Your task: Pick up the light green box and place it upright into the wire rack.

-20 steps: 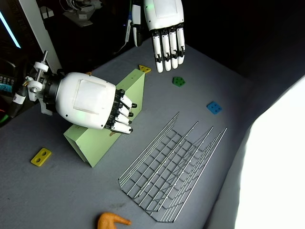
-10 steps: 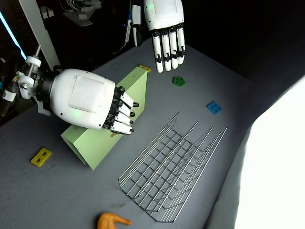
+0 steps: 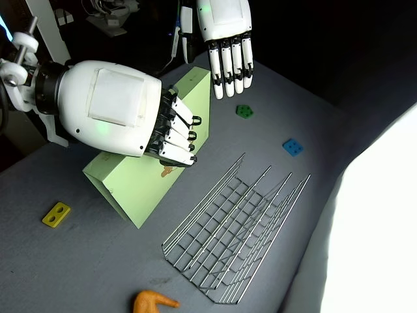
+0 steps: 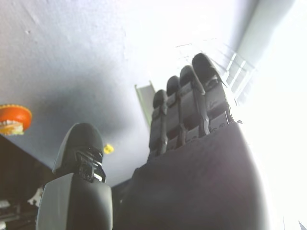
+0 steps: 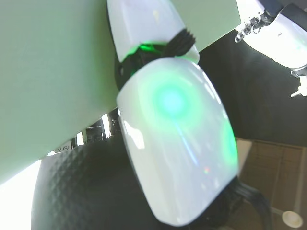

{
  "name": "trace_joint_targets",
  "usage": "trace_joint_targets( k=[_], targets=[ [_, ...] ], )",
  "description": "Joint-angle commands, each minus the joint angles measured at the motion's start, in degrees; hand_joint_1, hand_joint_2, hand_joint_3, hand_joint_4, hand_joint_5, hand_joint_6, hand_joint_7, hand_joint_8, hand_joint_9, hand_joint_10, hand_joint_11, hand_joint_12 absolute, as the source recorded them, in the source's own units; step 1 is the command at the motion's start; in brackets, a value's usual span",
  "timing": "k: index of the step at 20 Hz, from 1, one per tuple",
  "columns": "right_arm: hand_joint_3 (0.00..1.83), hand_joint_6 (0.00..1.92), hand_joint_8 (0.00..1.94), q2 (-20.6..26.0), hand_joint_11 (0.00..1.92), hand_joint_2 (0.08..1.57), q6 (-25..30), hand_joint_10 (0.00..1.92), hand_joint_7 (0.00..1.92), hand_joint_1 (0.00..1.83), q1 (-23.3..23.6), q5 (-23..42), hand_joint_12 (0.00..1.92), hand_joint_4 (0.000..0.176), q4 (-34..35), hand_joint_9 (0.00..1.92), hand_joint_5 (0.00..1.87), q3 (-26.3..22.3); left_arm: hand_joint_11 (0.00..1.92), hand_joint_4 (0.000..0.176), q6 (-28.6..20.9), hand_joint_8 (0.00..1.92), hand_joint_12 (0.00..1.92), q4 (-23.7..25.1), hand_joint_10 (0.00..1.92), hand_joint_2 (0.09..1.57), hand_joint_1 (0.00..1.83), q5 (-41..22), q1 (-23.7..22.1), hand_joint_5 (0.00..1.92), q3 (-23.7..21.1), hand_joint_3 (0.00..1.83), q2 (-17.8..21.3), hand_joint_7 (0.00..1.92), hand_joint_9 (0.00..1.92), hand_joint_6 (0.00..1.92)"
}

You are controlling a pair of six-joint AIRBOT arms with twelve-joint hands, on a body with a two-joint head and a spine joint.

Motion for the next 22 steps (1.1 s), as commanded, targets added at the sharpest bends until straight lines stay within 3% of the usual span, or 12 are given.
trace_joint_targets(
  k=[1,4,5,8,11,13,22],
  targets=[
    [0.0,0.94,0.99,0.0,0.47,1.13,-0.1,1.4,1.02,1.37,1.3,1.2,1.8,0.0,-1.5,0.8,0.94,0.2,0.0,0.009,0.3,0.0,0.63,1.3,0.0,1.28,0.31,-3.8,-0.3,0.17,-0.2,0.0,-0.1,0.22,0.19,0.0],
    [0.0,0.95,1.01,-0.8,0.48,1.13,-0.6,1.4,1.01,1.37,2.8,0.8,1.82,0.0,-1.5,0.8,0.93,2.2,0.0,0.012,0.3,0.0,0.61,1.3,0.0,1.28,0.32,-3.8,-0.3,0.16,-0.1,0.0,-0.1,0.22,0.18,0.0],
    [0.0,0.92,1.12,-0.9,0.49,1.14,-0.6,1.45,0.96,1.37,3.2,0.6,1.84,0.0,-1.5,0.77,0.93,2.6,0.0,0.007,0.3,0.01,0.63,1.3,0.01,1.27,0.38,-3.8,-0.3,0.19,-0.1,0.0,-0.1,0.25,0.22,0.01],
    [0.0,0.94,1.0,-1.3,0.5,1.13,-0.9,1.4,1.01,1.37,4.5,0.2,1.83,0.0,-1.6,0.8,0.94,3.7,0.0,0.012,0.3,0.0,0.64,1.3,0.01,1.27,0.36,-3.8,-0.4,0.18,-0.1,0.0,-0.1,0.24,0.22,0.0],
    [0.0,0.81,0.99,-1.7,0.49,1.12,-1.0,1.41,1.03,1.37,5.3,-0.1,1.86,0.0,-1.7,0.8,1.01,4.1,0.0,0.014,0.3,0.0,0.63,1.3,0.0,1.27,0.35,-3.8,-0.6,0.17,0.0,0.0,-0.1,0.22,0.21,0.0],
    [0.0,0.93,1.05,-2.1,0.5,1.13,-1.0,1.42,0.99,1.37,5.9,-0.1,1.87,0.0,-1.7,0.77,0.95,4.8,0.0,0.016,0.3,0.01,0.65,1.3,0.01,1.27,0.36,-3.8,-0.6,0.18,0.0,0.0,-0.1,0.23,0.22,0.0],
    [0.0,0.94,1.18,-5.2,0.48,1.15,-0.7,1.46,0.93,1.37,7.1,0.2,1.83,0.0,-1.9,0.73,0.93,8.9,0.0,0.01,0.3,0.0,0.59,1.2,0.0,1.28,0.35,-3.8,-0.7,0.17,0.0,0.0,-0.4,0.21,0.2,0.0]
  ],
)
